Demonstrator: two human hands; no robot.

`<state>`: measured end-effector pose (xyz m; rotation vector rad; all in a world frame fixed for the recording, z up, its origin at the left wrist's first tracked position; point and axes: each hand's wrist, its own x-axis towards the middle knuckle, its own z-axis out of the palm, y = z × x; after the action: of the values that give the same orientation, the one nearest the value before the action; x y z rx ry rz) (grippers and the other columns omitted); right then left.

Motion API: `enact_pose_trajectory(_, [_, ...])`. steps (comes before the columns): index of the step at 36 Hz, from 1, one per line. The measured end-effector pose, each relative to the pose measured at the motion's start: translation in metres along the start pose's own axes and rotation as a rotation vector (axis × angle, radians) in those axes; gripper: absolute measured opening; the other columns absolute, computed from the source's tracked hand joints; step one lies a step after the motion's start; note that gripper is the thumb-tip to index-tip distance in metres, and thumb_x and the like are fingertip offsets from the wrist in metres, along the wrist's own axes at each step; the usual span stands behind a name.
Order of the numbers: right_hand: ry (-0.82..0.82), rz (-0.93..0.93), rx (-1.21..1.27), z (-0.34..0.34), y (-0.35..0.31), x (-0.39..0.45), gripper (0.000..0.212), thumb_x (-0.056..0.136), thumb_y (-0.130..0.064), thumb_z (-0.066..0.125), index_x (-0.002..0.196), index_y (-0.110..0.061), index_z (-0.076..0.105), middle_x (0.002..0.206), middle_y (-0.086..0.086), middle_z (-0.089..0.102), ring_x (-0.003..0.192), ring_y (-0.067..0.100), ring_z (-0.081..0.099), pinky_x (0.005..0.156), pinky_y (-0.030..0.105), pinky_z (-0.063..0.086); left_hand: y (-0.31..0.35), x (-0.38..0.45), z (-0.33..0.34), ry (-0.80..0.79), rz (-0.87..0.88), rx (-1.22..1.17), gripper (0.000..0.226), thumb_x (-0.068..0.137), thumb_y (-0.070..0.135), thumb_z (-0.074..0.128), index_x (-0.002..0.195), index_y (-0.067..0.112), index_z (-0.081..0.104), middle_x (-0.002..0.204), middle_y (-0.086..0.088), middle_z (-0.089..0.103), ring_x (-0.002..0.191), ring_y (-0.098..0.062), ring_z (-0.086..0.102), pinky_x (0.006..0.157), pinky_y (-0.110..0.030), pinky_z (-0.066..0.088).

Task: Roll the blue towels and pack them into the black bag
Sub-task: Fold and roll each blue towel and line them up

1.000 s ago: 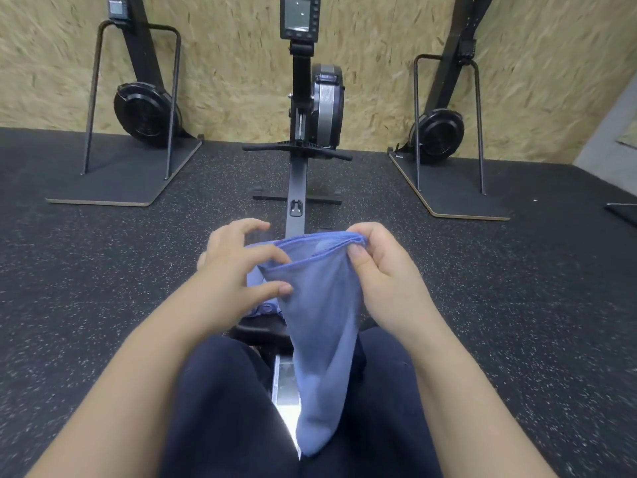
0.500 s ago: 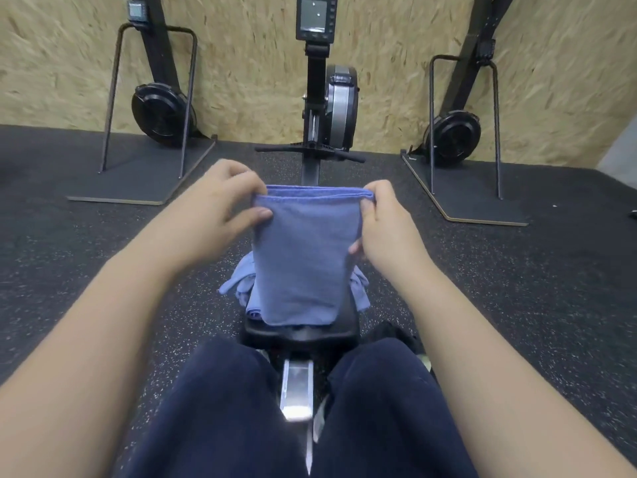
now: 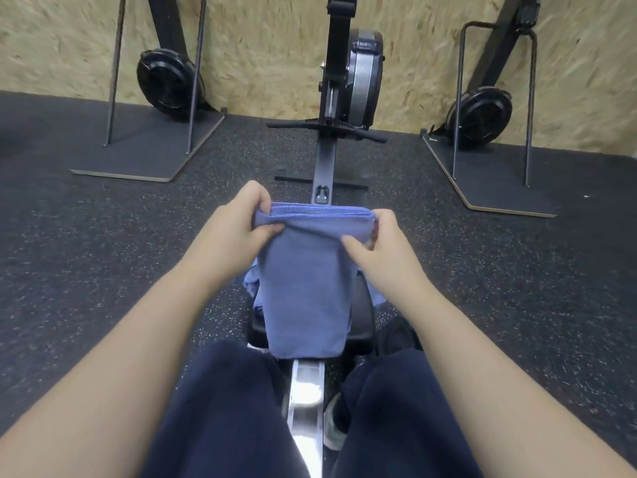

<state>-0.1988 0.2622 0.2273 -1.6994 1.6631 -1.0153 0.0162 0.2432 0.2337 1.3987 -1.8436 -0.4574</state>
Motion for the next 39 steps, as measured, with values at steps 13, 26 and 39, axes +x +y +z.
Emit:
enact_pose_trajectory(13, [0.157, 0.005, 0.051, 0.033, 0.043, 0.028, 0.002, 0.094, -0.028, 0.055, 0.093, -0.028, 0.053, 0.089, -0.002, 0.062, 0.086, 0.015, 0.059, 0.073, 0.037, 0.052, -0.032, 0.014, 0.039, 0.059, -0.228, -0.492, 0.013, 0.090, 0.007, 0.063, 0.084, 0.017, 0.058, 0.057, 0.018, 0.058, 0.046, -0.002, 0.049, 0.057, -0.041, 0.060])
enact_pose_trajectory(26, [0.296, -0.031, 0.188, 0.061, 0.071, 0.102, 0.008, 0.093, -0.035, 0.055, 0.088, -0.029, 0.053, 0.081, 0.004, 0.061, 0.076, 0.025, 0.059, 0.066, 0.052, 0.053, -0.070, 0.076, 0.082, 0.200, -0.193, -0.531, 0.018, 0.093, 0.014, 0.060, 0.084, 0.030, 0.059, 0.064, 0.018, 0.060, 0.052, -0.005, 0.052, 0.048, -0.025, 0.055])
enact_pose_trajectory(39, [0.240, 0.038, 0.179, 0.107, 0.143, 0.208, 0.010, 0.095, -0.028, 0.052, 0.090, -0.020, 0.054, 0.075, -0.009, 0.058, 0.081, 0.022, 0.059, 0.076, 0.051, 0.053, -0.152, 0.166, 0.150, 0.183, -0.229, -0.535, 0.016, 0.094, 0.018, 0.060, 0.086, 0.032, 0.059, 0.087, 0.002, 0.062, 0.078, -0.011, 0.059, 0.055, -0.028, 0.057])
